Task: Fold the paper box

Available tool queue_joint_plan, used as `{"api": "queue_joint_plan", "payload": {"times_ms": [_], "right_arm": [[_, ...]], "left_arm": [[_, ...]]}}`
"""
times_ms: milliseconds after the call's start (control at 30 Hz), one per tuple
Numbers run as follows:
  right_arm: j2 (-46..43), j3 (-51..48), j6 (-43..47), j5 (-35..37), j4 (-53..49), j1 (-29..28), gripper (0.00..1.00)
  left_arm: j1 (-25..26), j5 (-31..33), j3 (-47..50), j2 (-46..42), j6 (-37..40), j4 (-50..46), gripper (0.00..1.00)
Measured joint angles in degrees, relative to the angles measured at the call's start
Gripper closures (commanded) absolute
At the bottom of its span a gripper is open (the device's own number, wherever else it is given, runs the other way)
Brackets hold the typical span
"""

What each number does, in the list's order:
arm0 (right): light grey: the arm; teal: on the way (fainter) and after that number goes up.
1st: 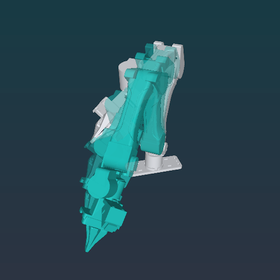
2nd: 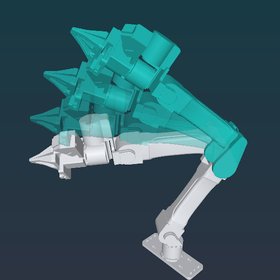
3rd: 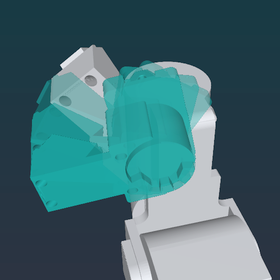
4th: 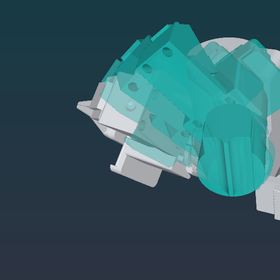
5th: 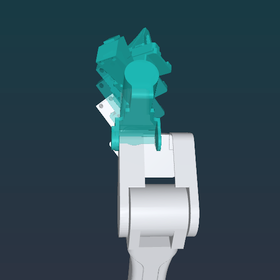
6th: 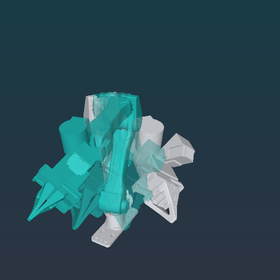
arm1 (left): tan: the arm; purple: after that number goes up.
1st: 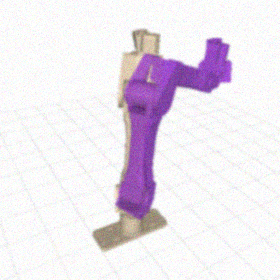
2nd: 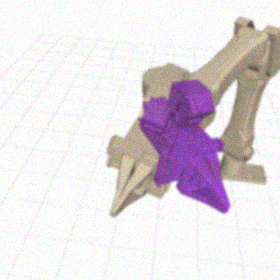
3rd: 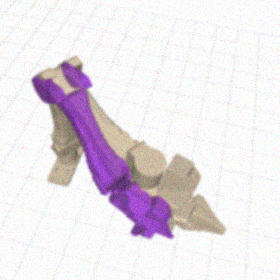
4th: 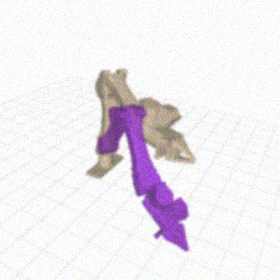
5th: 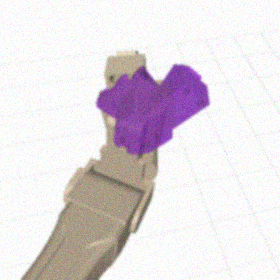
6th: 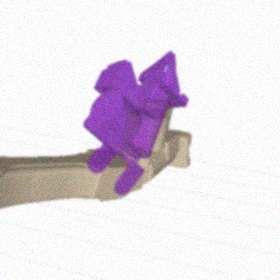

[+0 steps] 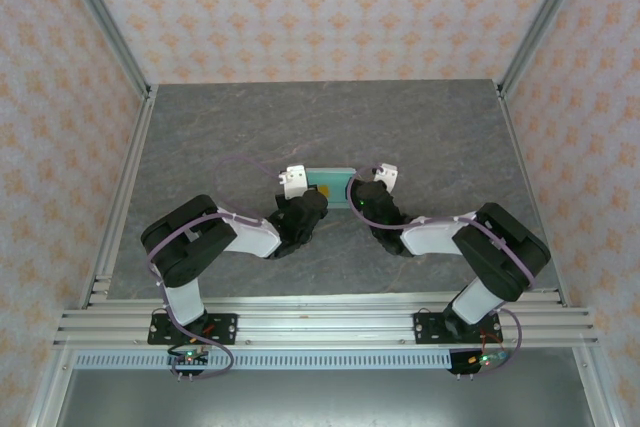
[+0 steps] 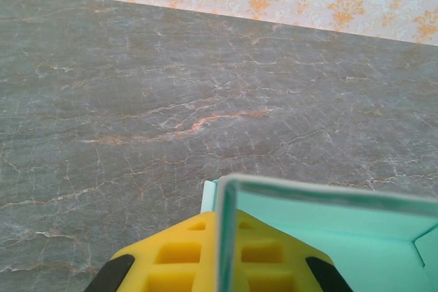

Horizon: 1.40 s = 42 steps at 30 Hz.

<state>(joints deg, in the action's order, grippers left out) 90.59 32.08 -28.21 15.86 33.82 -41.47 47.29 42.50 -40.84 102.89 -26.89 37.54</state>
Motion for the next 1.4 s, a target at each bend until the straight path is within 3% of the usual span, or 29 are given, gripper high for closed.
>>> {"api": "queue_joint_plan", "payload": {"times_ms": [500,833,1000,1200,1400], "right_arm": [[-1.6,-2.5,4.3,-5.4,-6.9,1.1,0.45],[-13.9,-2.4,8.5,-6.9,-17.7,1.2,0.43],[-16.5,3.2,9.4,-10.8,-25.1,4.3,0.38],[-16.3,16.5,9.3,-17.4,-34.1,7.8,0.33],[-7.6,31.9,9.2,-20.2,-42.4,8.3,0.33]], "left_arm": [[-0.1,5.6,-0.3,0.0,0.0,-3.5,1.0],[-0.1,6.2,-0.4,0.0,0.7,-3.9,1.0],[0.0,6.6,-0.7,0.5,1.6,-3.8,1.0],[0.0,7.3,-0.8,0.8,2.0,-3.8,1.0],[0.3,7.9,-0.9,1.3,2.9,-3.4,1.0]]}}
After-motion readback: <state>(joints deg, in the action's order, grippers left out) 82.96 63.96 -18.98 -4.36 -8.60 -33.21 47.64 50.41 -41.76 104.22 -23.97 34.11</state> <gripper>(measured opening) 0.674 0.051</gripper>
